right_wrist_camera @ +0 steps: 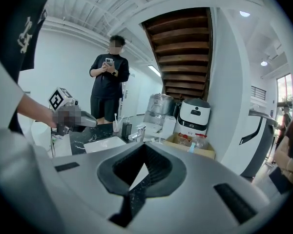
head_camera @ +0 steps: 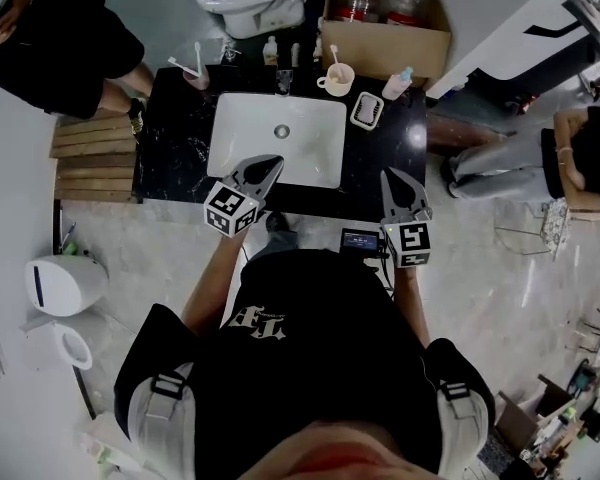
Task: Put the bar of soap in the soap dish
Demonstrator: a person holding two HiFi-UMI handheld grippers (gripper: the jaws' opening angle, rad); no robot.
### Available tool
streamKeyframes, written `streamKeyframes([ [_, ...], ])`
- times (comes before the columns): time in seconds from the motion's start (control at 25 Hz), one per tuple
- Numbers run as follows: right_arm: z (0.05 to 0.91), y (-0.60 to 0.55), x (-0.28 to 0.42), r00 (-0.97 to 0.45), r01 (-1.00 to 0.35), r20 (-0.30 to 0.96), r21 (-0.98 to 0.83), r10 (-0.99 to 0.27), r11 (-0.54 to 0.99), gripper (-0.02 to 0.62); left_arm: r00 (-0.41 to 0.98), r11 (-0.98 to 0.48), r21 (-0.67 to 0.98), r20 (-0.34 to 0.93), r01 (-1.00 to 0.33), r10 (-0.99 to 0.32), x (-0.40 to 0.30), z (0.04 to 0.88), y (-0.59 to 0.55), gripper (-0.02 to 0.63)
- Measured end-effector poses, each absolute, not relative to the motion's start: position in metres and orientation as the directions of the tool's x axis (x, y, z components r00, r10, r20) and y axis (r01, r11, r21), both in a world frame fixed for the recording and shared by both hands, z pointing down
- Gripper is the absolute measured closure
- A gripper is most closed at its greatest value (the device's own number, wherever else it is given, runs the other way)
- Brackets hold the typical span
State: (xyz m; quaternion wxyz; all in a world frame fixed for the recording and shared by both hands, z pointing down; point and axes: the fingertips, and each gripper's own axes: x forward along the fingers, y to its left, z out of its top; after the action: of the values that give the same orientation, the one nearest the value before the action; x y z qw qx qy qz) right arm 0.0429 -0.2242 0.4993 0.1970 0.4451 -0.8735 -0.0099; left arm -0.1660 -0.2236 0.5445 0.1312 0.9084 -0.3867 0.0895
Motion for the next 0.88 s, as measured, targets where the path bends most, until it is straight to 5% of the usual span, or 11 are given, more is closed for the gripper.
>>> streamKeyframes([
  [0.88, 0.519, -0.109, 0.158, -0.594, -0.736, 0.328, 0.146, -0.735, 0.661, 0.589, 0.657, -0.644, 0.142, 0.245, -0.752, -0.713, -0.064, 0.531, -0.095, 0.598],
])
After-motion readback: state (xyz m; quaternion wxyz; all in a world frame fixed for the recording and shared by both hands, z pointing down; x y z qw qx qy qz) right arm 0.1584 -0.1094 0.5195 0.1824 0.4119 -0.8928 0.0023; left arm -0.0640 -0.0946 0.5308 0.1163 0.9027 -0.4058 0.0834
